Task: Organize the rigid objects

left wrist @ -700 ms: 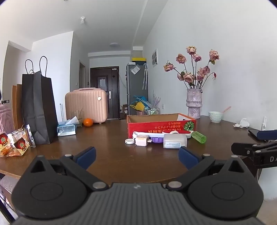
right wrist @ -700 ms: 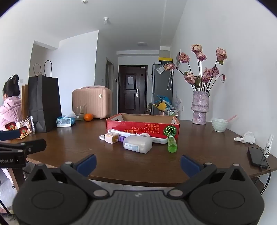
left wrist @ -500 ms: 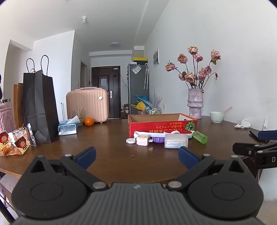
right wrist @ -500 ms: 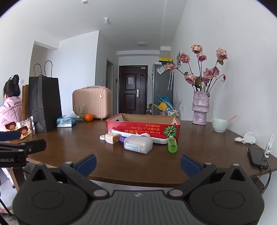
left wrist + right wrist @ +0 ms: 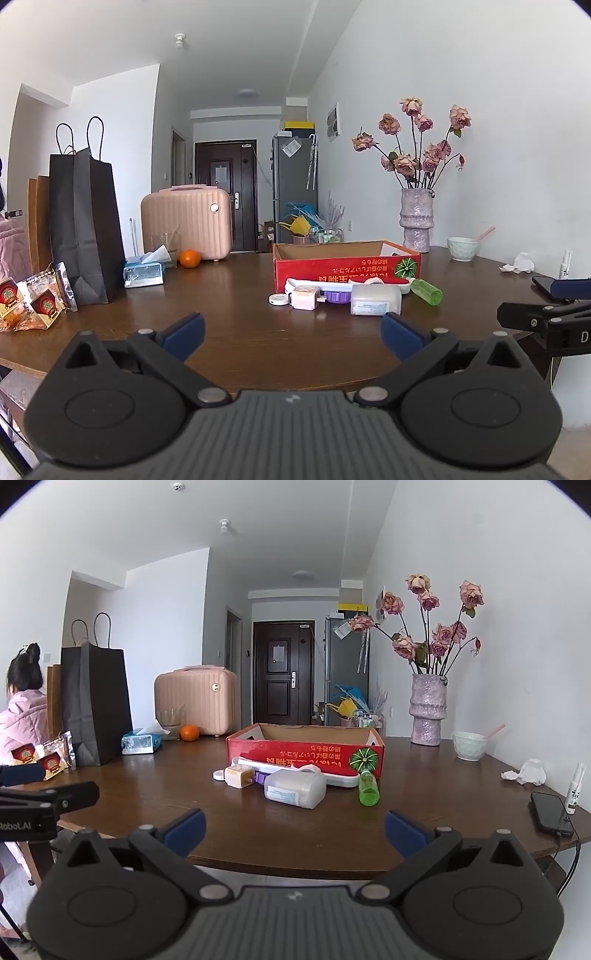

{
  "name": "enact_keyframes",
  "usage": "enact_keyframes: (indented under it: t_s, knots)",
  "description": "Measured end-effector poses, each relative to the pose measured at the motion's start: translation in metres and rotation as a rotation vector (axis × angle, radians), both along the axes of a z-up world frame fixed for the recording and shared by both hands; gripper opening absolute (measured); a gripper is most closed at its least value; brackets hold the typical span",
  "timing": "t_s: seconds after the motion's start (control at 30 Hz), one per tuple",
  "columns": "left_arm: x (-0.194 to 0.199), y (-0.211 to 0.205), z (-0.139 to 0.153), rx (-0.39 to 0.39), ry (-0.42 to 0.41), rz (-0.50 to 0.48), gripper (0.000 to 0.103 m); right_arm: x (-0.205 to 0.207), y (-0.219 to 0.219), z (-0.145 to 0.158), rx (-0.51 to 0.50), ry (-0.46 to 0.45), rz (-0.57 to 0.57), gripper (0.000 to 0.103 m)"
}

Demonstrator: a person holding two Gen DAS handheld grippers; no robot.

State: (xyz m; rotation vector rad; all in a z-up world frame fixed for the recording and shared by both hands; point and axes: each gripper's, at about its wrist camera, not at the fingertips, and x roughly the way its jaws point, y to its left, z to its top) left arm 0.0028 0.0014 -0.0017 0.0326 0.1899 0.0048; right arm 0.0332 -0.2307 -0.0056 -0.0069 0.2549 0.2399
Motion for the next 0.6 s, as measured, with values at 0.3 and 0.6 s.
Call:
enact_keyframes:
  t_s: [0.3, 0.6]
  knots:
    - [-0.0003, 0.0011, -0.0002, 0.001, 0.001, -0.001, 0.103, -0.0009, 0.0008, -0.0010, 0.000, 0.001, 0.004, 0.103]
    - [-0.0002, 0.0035, -0.0008, 0.000, 0.002, 0.005, 0.103, -0.0007, -0.0010, -0.0005, 0.010, -0.002, 0.002, 0.103]
